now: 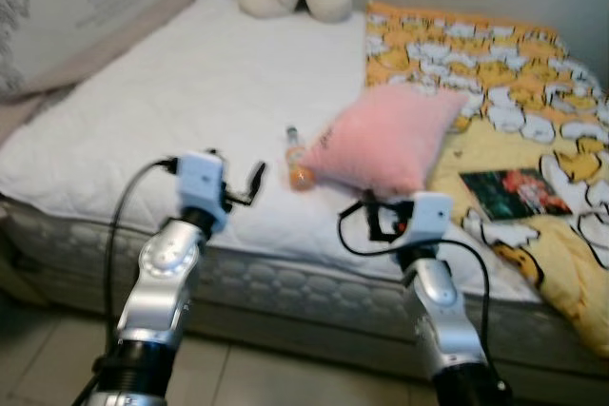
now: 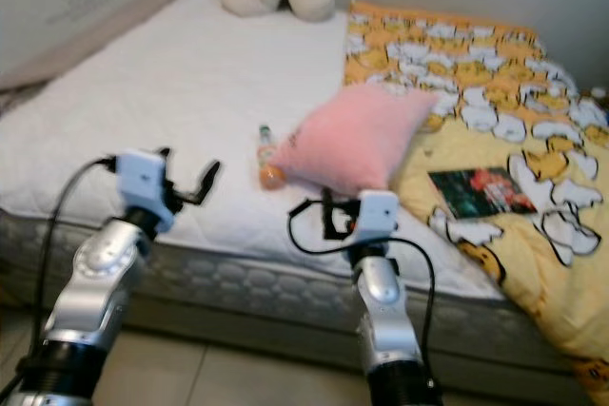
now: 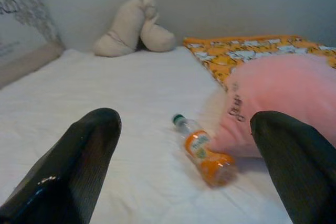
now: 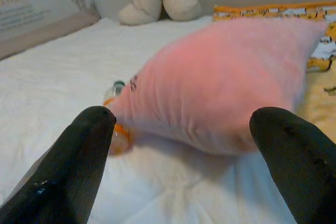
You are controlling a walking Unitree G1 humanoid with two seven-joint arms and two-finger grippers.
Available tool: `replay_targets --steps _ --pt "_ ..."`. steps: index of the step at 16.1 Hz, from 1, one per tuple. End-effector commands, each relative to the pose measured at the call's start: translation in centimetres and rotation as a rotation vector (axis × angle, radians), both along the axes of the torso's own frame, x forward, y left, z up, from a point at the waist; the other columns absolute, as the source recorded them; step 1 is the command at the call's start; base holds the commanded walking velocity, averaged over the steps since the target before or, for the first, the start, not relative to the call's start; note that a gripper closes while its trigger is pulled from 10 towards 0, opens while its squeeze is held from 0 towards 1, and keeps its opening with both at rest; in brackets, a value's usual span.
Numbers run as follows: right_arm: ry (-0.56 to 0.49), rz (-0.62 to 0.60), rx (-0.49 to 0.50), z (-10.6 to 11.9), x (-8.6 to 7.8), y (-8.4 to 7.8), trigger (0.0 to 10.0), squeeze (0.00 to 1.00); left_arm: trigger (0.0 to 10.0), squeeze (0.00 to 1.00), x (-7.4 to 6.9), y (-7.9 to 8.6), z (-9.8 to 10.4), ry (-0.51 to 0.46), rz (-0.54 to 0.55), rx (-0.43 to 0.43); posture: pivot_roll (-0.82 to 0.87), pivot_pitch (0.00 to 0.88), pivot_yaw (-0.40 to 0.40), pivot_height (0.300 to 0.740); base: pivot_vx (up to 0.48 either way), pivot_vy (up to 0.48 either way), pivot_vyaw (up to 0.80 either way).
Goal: Clean up the room
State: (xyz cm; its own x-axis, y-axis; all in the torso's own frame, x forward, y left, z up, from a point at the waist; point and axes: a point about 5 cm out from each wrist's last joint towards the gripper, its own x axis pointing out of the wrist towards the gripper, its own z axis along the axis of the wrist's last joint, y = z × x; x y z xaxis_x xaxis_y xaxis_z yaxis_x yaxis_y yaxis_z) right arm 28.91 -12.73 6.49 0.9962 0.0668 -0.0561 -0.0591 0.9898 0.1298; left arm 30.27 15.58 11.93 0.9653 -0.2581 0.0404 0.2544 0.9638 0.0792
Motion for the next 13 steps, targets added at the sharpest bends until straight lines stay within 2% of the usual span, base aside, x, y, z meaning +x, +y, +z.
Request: replay_targets --steps 1,2,3,4,5,9,13 --pt "-0.015 -0.036 -0.008 0.4 0.3 -1.2 10.0 0.00 10.0 0.00 0.2 -1.4 0.4 -0.010 -0.042 -0.005 0.04 0.000 -0.017 0.727 0.360 0.315 0.00" --pt "-0.016 -0.032 -0.007 0.4 0.3 -1.2 10.0 0.00 10.0 0.00 0.3 -1.4 0.1 0.010 -0.019 -0.017 0.04 0.000 -0.017 0.727 0.000 0.416 0.00" --pt "-0.017 -0.030 -0.006 0.5 0.4 -1.1 10.0 0.00 10.0 0.00 0.4 -1.3 -0.3 0.030 0.008 0.015 0.04 0.000 -0.019 0.727 0.000 0.000 0.00" --pt "-0.022 -0.028 -0.007 0.7 0.5 -1.1 10.0 0.00 10.0 0.00 0.3 -1.3 -0.2 0.016 -0.008 -0.003 0.04 0.000 -0.020 0.727 0.000 0.000 0.00" --pt "-0.028 -0.019 -0.014 0.8 0.5 -1.2 10.0 0.00 10.0 0.00 0.1 -1.3 0.1 -0.006 -0.012 -0.039 0.04 0.000 -0.023 0.727 0.390 0.281 0.00" --pt "-0.040 -0.014 -0.017 1.3 0.9 -1.4 10.0 0.00 10.0 0.00 0.3 -1.4 0.2 -0.006 0.011 -0.055 0.04 0.000 -0.025 0.727 0.395 0.271 0.00" --pt "-0.125 0.011 -0.009 4.3 2.5 -1.0 10.0 0.00 10.0 0.00 0.4 -1.4 0.4 -0.009 0.011 -0.067 0.04 0.000 -0.021 0.727 0.397 0.271 0.00"
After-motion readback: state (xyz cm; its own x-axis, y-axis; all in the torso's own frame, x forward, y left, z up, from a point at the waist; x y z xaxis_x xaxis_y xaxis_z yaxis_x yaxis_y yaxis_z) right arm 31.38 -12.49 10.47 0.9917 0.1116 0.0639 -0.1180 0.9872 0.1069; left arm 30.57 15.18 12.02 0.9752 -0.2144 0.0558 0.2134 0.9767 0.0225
